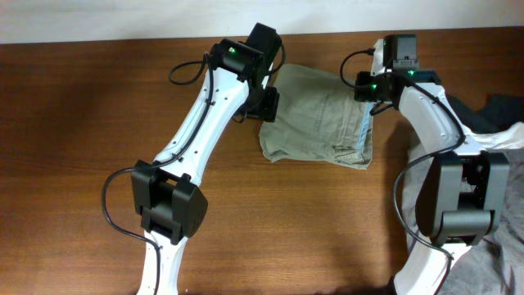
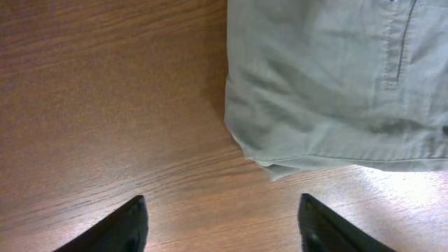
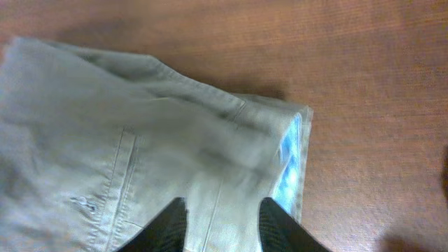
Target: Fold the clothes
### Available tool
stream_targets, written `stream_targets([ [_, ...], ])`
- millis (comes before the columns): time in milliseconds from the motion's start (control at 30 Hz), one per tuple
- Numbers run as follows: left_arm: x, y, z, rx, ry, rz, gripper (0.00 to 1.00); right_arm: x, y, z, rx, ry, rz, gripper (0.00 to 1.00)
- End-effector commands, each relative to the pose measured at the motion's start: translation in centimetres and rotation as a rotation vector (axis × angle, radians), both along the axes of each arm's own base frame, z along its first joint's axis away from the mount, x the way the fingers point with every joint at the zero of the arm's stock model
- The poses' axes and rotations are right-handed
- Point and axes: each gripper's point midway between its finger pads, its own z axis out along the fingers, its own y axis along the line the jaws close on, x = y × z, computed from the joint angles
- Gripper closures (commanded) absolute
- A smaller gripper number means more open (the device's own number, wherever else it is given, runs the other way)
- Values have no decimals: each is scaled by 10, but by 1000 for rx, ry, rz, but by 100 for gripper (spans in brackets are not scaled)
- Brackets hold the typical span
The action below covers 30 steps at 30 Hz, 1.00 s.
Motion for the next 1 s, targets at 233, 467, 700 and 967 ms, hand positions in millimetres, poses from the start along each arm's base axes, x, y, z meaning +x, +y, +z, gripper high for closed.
stream_targets([
  [233,-35,-14,-15,-93,140,-118,5,-112,37,12,261,393,26,50],
  [467,-65,-34,-83,-225,285,-204,7,-151,52,-54,223,542,-16,68],
  [700,-44,-19,-94,-118,187,-195,43,-145,-15,-76,-35,487,-310,96],
  [967,-39,-20,-94,-119,161,-196,13,-138,6,-29,148,425,-193,63],
])
